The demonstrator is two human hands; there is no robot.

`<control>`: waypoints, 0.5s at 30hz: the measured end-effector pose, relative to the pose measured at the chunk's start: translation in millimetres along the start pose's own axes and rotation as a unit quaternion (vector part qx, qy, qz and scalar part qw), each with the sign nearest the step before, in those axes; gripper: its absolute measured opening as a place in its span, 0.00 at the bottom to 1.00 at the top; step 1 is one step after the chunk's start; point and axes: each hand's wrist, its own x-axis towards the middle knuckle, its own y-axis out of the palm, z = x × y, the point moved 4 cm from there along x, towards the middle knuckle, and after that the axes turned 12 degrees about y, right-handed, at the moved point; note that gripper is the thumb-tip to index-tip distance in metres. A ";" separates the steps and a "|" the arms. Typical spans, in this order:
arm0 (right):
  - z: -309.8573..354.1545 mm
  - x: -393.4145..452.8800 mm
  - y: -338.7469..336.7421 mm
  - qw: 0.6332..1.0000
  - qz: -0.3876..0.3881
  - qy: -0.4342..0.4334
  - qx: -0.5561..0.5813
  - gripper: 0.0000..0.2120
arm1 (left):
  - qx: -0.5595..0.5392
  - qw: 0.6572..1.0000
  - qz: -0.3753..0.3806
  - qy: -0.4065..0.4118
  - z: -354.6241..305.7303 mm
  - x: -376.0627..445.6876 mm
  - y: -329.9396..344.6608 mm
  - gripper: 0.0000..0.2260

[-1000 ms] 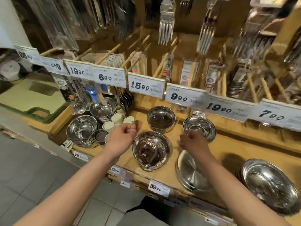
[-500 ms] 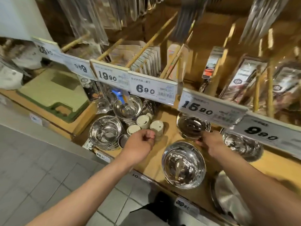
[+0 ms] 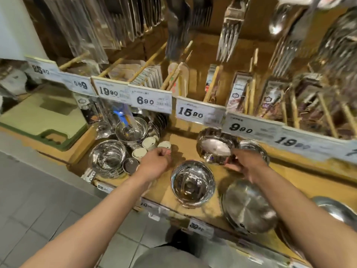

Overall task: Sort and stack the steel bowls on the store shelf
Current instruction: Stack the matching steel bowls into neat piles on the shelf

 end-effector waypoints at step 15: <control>-56.7 -63.3 15.3 0.986 0.091 -0.059 -0.127 0.06 | -0.044 0.999 0.001 0.015 2.5 -25.3 19.4 0.06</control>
